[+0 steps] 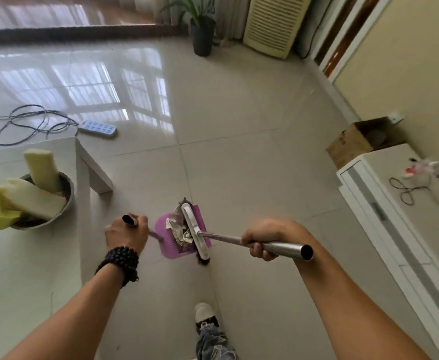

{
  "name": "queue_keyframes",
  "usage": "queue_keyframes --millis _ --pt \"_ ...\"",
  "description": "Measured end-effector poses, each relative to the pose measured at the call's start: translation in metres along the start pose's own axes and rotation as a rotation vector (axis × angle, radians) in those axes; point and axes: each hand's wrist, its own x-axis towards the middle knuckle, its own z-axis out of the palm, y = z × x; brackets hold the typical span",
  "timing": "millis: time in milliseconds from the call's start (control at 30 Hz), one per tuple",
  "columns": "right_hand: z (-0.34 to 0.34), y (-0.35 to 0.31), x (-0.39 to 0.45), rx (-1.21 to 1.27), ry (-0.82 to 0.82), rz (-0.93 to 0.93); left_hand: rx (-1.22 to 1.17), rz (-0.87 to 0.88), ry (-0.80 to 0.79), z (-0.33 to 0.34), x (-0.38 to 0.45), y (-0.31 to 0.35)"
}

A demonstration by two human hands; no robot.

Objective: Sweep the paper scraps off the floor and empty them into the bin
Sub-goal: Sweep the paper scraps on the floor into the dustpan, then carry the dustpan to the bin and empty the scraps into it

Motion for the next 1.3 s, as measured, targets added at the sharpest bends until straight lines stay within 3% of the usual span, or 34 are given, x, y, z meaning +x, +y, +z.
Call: queue_keyframes --millis 333,700,967,1300 --pt "0.000 0.197 -0.146 0.448 0.231 -0.061 0.028 0.346 -0.262 0.027 -0.155 0.080" --pt "0.065 0.461 -0.256 0.923 0.372 -0.049 0.126 0.668 -0.561 0.105 -0.387 0.095" --pt "0.149 0.663 -0.308 1.240 0.456 -0.057 0.247 0.916 -0.789 0.165 -0.596 0.047" --pt "0.297 0.918 -0.385 1.519 0.631 -0.076 0.313 1.088 -0.932 0.215 -0.868 -0.092"
